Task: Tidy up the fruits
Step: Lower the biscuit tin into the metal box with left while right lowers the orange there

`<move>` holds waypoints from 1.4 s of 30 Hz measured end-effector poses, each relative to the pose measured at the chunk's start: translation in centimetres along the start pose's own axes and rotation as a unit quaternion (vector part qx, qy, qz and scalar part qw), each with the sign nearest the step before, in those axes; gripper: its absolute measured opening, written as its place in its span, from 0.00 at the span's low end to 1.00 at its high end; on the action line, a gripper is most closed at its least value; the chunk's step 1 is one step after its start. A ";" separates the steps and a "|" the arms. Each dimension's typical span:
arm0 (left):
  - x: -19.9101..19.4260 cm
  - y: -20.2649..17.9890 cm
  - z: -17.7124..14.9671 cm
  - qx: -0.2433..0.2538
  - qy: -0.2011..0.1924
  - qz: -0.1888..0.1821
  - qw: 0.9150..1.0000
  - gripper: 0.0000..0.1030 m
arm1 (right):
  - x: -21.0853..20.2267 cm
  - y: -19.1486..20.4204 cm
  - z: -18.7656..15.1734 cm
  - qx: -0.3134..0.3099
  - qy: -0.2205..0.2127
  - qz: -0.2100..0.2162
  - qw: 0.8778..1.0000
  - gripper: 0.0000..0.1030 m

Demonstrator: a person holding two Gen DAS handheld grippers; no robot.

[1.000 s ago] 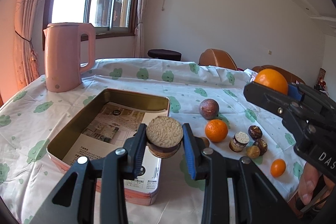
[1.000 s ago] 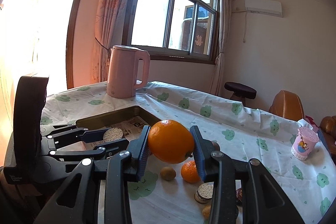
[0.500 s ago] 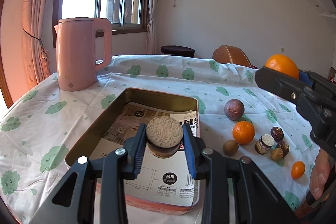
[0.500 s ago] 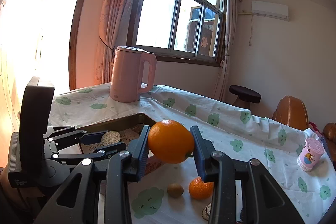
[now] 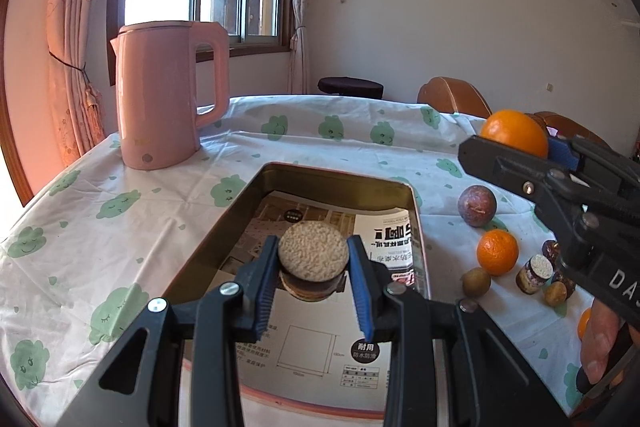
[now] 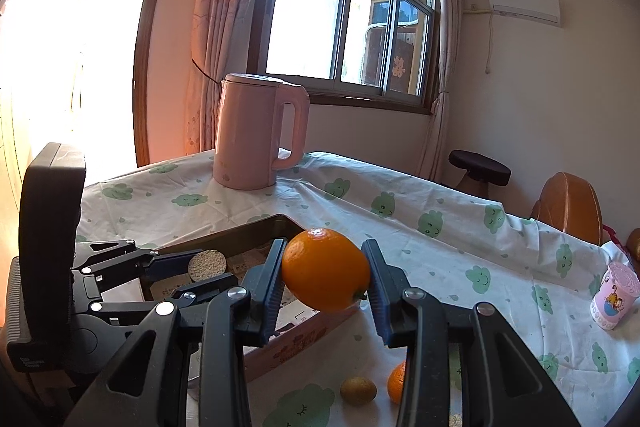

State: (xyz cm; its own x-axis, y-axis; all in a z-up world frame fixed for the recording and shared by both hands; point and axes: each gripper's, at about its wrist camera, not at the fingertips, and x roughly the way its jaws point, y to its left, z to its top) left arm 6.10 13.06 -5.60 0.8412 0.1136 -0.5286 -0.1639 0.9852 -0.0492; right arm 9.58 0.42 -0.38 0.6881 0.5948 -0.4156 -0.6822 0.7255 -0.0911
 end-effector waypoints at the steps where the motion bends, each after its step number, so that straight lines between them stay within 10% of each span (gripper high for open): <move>1: 0.2 0.2 0.1 0.000 0.002 0.002 1.000 0.34 | 0.4 0.1 0.1 0.001 0.002 0.001 1.000 0.39; 42: 3.6 1.9 0.6 -0.013 0.079 0.032 0.996 0.34 | 7.8 1.2 -1.0 0.040 0.096 0.047 0.993 0.39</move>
State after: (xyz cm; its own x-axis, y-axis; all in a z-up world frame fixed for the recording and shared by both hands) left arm 9.08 15.41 -7.09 0.7370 0.1516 -0.6586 -0.2286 0.9730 -0.0319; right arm 13.91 5.57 -4.67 0.5576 0.5896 -0.5844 -0.7140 0.6997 0.0247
